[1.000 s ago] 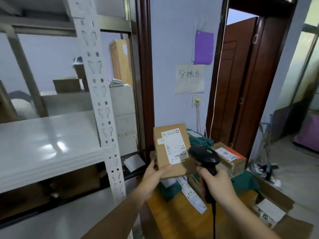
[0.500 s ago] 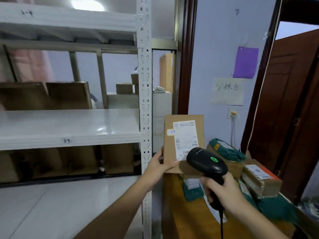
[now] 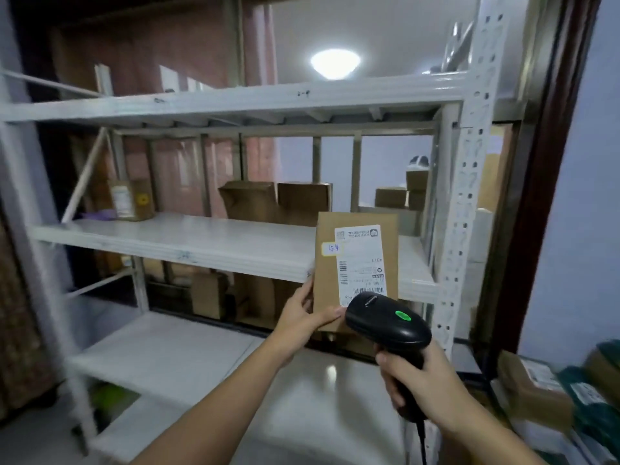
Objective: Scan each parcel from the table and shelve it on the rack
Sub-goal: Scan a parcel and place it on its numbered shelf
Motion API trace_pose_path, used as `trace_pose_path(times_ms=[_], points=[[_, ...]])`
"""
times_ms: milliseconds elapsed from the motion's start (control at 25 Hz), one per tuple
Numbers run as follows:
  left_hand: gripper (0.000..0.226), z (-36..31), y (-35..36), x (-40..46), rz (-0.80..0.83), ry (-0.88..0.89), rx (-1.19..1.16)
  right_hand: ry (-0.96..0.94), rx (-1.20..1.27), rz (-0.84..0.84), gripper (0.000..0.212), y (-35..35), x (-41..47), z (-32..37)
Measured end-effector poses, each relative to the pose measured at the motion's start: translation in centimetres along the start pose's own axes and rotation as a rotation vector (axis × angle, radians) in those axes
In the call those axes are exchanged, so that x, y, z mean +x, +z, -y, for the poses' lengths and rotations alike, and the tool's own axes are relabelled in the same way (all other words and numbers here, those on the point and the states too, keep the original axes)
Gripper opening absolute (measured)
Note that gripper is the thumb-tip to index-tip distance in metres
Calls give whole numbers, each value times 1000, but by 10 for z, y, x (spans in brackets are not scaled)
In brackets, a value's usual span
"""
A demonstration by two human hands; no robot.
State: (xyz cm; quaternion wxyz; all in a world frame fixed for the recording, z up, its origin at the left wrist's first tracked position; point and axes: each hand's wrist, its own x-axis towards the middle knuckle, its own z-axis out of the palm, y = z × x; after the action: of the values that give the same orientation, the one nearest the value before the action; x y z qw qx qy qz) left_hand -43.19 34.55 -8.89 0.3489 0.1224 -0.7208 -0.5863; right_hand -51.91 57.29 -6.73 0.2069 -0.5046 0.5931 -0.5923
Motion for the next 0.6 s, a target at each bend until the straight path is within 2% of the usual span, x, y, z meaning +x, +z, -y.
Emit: trace_pose_path(times_ms=[200, 320, 440, 600], points=[[103, -4, -149, -22, -237, -11, 63, 28, 83, 111, 19, 113, 81, 7], [88, 0, -224, -36, -353, -16, 82, 35, 138, 158, 28, 177, 125, 10], [90, 2, -291, -46, -505, -32, 88, 76, 197, 228, 33, 237, 165, 16], [72, 11, -371, -37, -679, -32, 94, 94, 176, 315, 36, 296, 219, 18]])
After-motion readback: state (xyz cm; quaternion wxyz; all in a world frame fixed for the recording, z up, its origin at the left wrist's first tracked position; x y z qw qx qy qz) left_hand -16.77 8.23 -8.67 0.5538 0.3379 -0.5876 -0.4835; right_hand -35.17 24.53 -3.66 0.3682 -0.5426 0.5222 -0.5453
